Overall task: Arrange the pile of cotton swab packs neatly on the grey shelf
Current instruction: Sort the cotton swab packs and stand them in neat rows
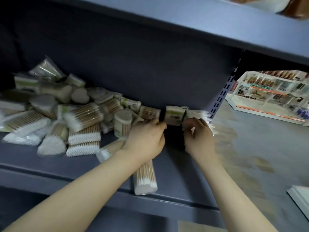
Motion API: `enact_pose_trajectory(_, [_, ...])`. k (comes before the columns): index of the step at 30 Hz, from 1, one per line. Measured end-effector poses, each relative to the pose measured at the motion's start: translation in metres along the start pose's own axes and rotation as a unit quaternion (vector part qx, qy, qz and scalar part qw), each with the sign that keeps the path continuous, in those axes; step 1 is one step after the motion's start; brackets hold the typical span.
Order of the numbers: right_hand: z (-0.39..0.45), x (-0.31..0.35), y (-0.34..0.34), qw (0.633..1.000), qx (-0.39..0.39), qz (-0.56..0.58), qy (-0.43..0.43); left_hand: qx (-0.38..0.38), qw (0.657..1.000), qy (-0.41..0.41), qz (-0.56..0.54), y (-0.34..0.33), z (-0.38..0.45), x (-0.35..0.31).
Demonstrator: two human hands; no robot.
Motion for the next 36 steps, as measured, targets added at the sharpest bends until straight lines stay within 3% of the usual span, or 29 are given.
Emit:
enact_pose_trajectory(12, [-0.027,0.058,-0.033,0.998,0.037,0.046,-0.023,-0.023,0.999,0.023,0.013,0.044,-0.053,0.057])
enact_pose_trajectory(21, [-0.037,0.101,-0.047,0.996,0.035,0.072,-0.040,-0.033,0.997,0.050,-0.040,0.062,-0.094,0.116])
enact_pose_trajectory(29, [-0.040,0.133,-0.075,0.993,0.104,0.055,-0.030,0.024,0.995,0.092,-0.040,0.061,-0.117,0.145])
enact_pose_trajectory(36, [-0.031,0.142,-0.082,0.992,0.111,0.060,-0.025,0.016,0.993,0.106,-0.039,0.065,-0.124,0.157])
Point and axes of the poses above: each hand's wrist, its own z-axis towards the middle knuckle, its own y-axis out of the back of the hand, x = y × z, the point moved 9 cm from there along z, towards the middle knuckle, and after that the axes turned 2 degrees about x, right-handed, at the moved point
